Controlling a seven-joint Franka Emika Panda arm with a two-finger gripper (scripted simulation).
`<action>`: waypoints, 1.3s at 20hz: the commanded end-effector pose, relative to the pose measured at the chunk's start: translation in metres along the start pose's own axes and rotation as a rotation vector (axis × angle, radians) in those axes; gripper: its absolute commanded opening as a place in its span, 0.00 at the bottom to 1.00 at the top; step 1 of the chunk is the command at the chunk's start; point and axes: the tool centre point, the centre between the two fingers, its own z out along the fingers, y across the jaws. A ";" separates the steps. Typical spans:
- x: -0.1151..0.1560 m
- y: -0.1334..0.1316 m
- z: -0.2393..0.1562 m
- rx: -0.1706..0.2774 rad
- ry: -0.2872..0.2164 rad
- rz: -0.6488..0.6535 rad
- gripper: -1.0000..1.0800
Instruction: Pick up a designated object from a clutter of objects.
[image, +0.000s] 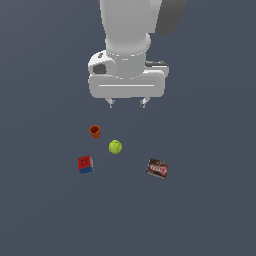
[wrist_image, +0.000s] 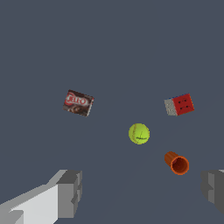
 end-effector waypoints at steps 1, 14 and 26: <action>0.000 0.000 0.000 0.000 0.000 0.000 0.96; 0.004 0.025 0.006 -0.014 0.000 0.009 0.96; 0.023 0.009 0.035 -0.031 -0.005 -0.149 0.96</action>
